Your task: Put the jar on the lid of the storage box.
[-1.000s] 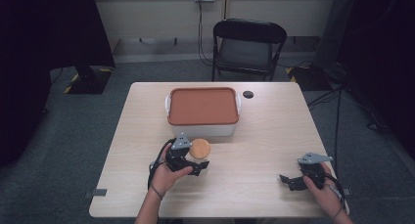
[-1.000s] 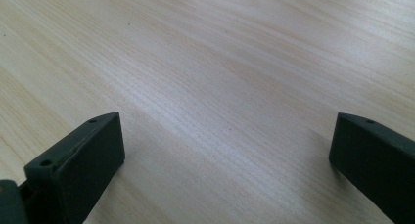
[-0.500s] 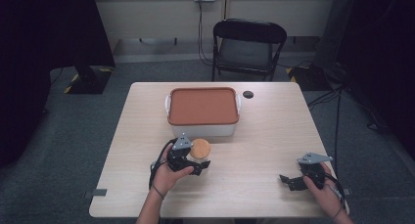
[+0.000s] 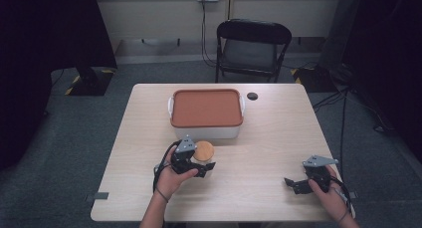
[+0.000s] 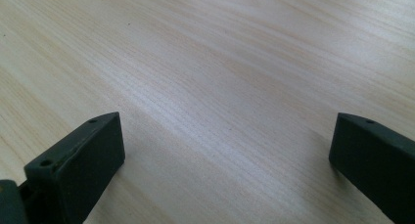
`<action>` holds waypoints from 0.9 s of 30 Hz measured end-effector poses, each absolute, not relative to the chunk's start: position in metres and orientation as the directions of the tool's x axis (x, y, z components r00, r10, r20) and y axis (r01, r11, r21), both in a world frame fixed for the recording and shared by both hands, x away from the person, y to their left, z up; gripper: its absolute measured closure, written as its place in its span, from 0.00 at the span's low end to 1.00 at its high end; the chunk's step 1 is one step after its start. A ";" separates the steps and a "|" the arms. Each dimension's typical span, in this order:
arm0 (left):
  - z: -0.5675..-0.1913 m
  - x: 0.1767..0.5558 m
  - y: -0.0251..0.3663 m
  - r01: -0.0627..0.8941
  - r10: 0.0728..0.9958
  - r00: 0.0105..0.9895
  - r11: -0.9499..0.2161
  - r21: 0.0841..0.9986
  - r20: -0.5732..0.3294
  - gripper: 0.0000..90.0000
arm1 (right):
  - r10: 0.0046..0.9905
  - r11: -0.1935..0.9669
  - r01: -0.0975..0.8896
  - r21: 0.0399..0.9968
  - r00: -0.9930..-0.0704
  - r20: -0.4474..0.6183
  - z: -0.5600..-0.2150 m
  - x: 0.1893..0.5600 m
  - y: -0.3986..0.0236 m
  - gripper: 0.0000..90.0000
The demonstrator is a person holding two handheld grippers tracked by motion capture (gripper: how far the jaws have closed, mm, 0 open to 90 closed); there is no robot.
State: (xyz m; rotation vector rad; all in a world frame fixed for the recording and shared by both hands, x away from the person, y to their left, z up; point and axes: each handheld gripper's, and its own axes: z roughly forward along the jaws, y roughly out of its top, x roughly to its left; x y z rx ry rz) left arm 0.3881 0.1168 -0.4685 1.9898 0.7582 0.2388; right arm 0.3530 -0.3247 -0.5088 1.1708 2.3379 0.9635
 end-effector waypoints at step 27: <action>-0.465 0.389 0.118 0.395 0.625 0.772 -0.327 0.859 -0.117 0.27 | 0.803 0.426 0.563 0.708 -0.595 -0.010 -0.509 0.353 -0.325 0.00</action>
